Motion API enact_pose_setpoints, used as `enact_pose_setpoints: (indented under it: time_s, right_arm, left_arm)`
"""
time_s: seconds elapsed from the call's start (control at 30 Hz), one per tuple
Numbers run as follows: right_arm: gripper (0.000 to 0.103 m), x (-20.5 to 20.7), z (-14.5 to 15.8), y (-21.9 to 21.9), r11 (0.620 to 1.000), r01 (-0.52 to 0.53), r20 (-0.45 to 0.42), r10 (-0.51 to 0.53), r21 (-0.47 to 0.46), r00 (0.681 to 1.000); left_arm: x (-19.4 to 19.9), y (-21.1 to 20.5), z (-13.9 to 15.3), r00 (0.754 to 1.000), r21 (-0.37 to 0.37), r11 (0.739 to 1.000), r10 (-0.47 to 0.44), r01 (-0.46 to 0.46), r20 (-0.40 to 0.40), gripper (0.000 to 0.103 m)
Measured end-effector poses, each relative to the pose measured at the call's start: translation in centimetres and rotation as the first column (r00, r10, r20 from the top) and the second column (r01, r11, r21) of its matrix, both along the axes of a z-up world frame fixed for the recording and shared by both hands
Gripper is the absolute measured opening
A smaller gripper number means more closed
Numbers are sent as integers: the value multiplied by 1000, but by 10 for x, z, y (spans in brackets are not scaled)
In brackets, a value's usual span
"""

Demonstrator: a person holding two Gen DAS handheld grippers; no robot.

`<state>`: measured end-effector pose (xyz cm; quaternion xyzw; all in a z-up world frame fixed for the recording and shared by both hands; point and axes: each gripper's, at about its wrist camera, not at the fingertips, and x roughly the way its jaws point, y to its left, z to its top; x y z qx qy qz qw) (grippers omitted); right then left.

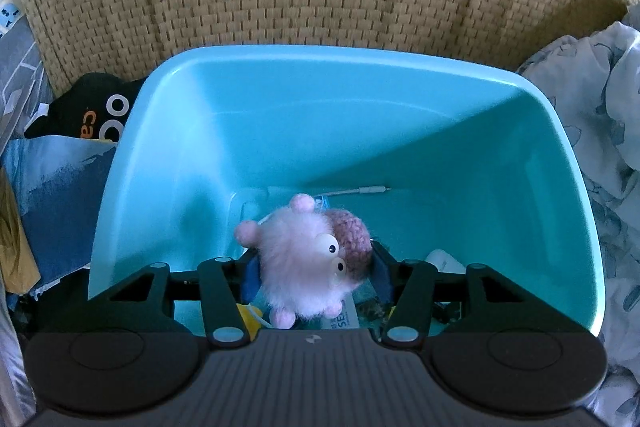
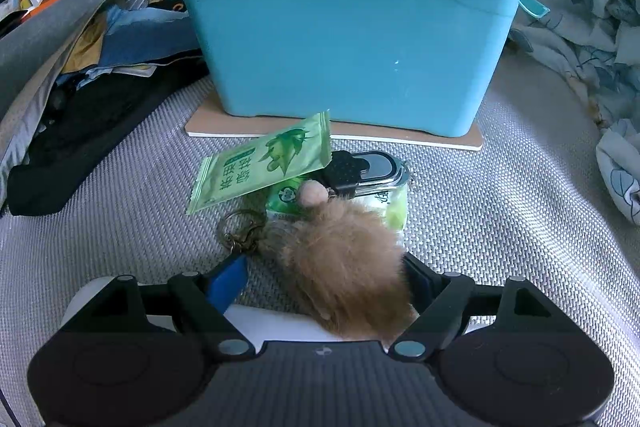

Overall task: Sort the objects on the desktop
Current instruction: 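Carry the pink plush over the turquoise bin with the left tool and release, then withdraw the left tool from the bin while the right tool lowers onto the keychain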

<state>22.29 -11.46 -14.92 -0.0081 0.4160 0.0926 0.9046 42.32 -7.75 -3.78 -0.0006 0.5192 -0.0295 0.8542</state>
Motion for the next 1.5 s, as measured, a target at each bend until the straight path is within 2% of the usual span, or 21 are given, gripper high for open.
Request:
enact_pose_setpoints:
  time_s: [0.23,0.6,0.73,0.93,1.07,1.17,1.23,1.33,1.43,1.5]
  right_arm:
    - [85,-1,1,-7,999,11,-2,-11,31,1000]
    - [85,-2,1,-3,1000,11,-5,-11,21,1000]
    - [85,-3,1,-5,999,12,-5,-12,30,1000]
    - [83,-6,-1,-5,1000,2,17,-2,15,1000]
    - [81,-7,-1,-8,1000,7,25,-8,23,1000]
    - [74,-7,0,-10,1000,8,27,-8,16,1000]
    - [69,-7,0,-14,1000,17,29,-17,24,999]
    - [67,-8,0,-16,999,20,33,-20,27,999]
    - [65,-9,0,-15,1000,19,38,-19,16,999]
    - [61,-9,0,-13,1000,18,42,-18,2,999]
  left_arm:
    - [0,0,3,1000,28,1000,-7,7,6,72]
    - [0,4,22,999,43,999,-29,28,36,74]
    - [-9,0,35,995,39,998,-61,58,75,74]
    - [-42,-11,60,974,38,989,-145,141,175,74]
    - [-77,-9,80,954,-8,988,-144,152,264,80]
    - [-112,-6,86,938,-49,984,-149,173,313,80]
    - [-135,-4,86,929,-59,980,-161,191,333,80]
    - [-164,4,86,925,-85,974,-169,209,340,80]
    - [-188,19,79,930,-137,973,-130,186,343,80]
    - [-201,28,71,933,-155,974,-104,165,344,80]
